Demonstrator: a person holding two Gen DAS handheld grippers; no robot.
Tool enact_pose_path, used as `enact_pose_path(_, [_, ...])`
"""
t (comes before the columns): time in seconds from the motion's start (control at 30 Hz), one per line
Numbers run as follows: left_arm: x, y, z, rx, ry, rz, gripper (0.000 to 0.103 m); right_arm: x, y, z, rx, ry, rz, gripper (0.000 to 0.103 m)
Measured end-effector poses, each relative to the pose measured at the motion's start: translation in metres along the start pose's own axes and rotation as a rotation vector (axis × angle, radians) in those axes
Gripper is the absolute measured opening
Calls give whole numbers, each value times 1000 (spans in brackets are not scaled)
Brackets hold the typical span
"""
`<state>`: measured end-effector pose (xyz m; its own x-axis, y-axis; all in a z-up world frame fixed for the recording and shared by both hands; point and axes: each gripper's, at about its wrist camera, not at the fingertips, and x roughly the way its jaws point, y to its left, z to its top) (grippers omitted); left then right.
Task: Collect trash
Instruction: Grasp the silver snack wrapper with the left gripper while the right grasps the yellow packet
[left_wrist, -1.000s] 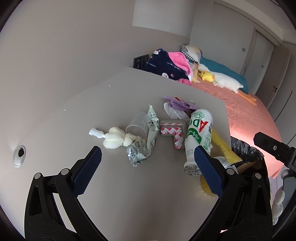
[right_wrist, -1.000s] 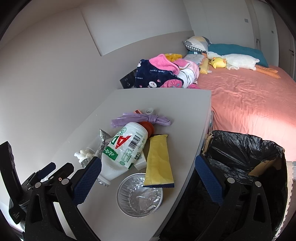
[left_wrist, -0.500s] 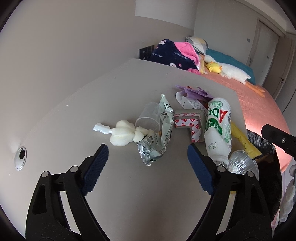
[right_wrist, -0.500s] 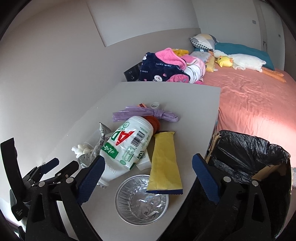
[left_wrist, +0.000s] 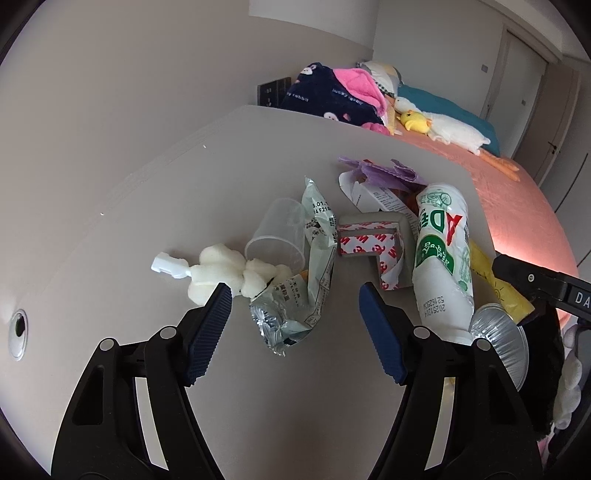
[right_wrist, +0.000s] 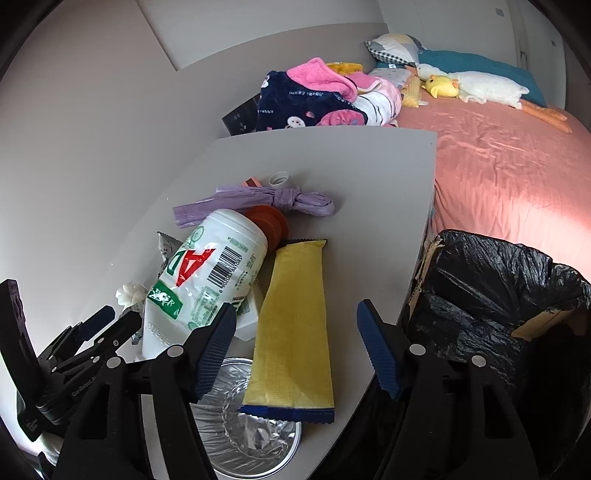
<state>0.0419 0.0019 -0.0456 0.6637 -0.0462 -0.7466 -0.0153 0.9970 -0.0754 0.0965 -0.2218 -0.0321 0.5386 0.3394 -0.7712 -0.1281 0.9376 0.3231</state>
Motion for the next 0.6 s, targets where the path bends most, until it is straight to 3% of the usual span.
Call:
enact_pose_path(0.2, [11, -6, 1, 49, 12, 19, 63, 20, -8, 2, 36, 59, 32, 58])
enact_pose_path(0.27, [17, -9, 3, 66, 20, 30, 54, 25, -7, 2, 41, 71, 40, 53])
enact_pose_path(0.33, [21, -10, 3, 79, 26, 49, 46, 26, -7, 2, 48, 71, 57, 48])
enact_pose_path(0.6, [18, -7, 3, 93, 0, 59, 34, 20, -2, 2, 38, 52, 61, 31])
